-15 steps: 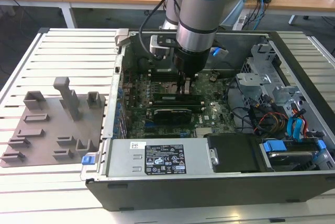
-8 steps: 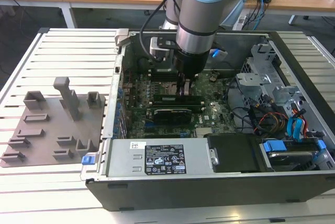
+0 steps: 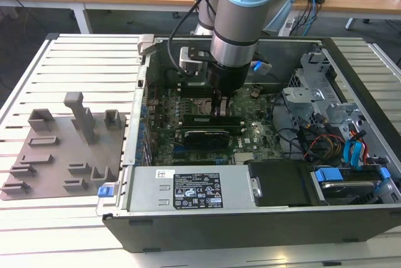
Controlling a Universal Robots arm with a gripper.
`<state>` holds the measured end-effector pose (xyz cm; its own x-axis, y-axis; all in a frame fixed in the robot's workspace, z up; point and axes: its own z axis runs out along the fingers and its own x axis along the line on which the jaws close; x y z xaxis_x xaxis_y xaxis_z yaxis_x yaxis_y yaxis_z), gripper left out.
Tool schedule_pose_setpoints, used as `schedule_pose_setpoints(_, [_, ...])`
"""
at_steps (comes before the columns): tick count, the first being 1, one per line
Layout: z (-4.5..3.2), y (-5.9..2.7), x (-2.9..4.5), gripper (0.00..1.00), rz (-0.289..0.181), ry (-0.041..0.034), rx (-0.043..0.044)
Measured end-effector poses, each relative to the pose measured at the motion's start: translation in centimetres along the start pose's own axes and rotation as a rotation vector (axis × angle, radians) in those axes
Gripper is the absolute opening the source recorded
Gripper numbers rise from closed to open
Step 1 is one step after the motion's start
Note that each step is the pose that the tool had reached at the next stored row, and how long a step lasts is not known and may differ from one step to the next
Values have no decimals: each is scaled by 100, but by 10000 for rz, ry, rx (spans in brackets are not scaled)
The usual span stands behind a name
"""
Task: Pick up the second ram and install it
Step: 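Insert the second ram into the second slot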
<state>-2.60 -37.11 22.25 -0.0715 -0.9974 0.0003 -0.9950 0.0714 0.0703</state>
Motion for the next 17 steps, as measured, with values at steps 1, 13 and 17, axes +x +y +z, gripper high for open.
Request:
schedule_pose_setpoints(1, [1, 0, 0, 14, 0, 0, 0])
schedule_pose_setpoints(13, [7, -7, 14, 14, -42, 12, 2])
schedule_pose_setpoints(17, [33, -8, 14, 14, -42, 11, 3])
